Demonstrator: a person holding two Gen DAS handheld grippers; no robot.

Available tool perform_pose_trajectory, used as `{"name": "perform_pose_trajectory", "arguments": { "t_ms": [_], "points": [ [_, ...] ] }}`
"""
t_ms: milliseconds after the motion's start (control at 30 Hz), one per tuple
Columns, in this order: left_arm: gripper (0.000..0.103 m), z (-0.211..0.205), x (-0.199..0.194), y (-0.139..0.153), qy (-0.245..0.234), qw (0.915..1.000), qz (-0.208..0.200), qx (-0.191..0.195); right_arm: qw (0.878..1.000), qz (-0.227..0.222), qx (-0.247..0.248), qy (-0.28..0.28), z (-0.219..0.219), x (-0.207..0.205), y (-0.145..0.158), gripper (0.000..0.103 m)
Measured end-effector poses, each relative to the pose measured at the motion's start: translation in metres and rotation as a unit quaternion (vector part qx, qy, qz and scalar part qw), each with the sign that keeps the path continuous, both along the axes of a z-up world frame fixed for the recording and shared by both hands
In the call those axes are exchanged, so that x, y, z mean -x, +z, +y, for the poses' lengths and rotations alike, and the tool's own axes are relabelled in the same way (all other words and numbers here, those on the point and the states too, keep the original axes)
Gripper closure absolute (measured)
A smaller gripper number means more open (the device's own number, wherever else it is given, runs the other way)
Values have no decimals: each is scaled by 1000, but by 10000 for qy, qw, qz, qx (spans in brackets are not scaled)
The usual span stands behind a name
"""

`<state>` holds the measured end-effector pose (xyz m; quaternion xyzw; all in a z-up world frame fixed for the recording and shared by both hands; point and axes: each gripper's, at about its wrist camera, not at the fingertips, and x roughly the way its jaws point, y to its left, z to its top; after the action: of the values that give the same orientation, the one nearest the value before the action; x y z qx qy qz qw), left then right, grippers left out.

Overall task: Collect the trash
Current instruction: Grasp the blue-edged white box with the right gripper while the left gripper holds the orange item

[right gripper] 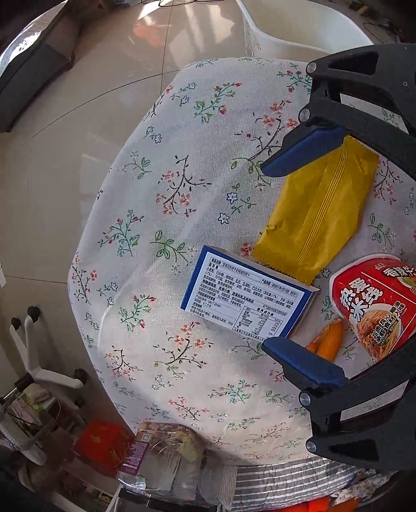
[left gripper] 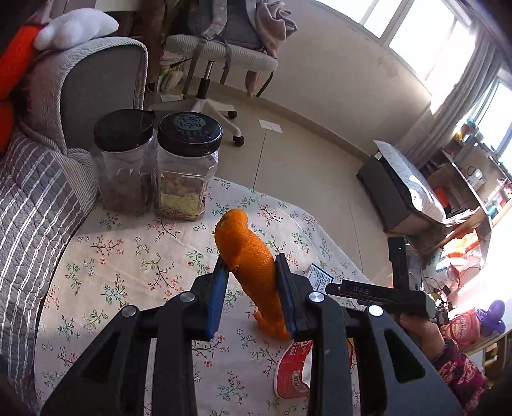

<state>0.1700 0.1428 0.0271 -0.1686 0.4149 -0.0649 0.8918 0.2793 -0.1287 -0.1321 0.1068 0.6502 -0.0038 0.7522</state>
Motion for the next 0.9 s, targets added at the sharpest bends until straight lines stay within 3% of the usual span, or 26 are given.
{"name": "perform_pose_trajectory", "arguments": {
  "t_ms": [267, 367, 433, 500, 633, 900],
  "points": [
    [72, 33, -3, 3, 208, 9996, -33, 191, 9989, 377, 259, 89, 37, -18, -29, 8],
    [72, 42, -4, 0, 271, 9994, 56, 213, 9969, 696, 273, 237, 43, -22, -37, 23],
    [72, 46, -4, -3, 321, 9992, 119, 222, 9956, 793, 331, 379, 48, -23, -38, 27],
    [72, 50, -5, -7, 352, 9989, 185, 248, 9952, 806, 366, 426, 51, -22, -37, 40],
    [72, 52, -8, -13, 417, 9986, 278, 197, 9959, 576, 445, 535, 65, -24, -22, 43],
    [72, 65, -13, -27, 711, 9961, 508, 104, 9958, -164, 290, 856, 100, -11, 39, 43]
  ]
}}
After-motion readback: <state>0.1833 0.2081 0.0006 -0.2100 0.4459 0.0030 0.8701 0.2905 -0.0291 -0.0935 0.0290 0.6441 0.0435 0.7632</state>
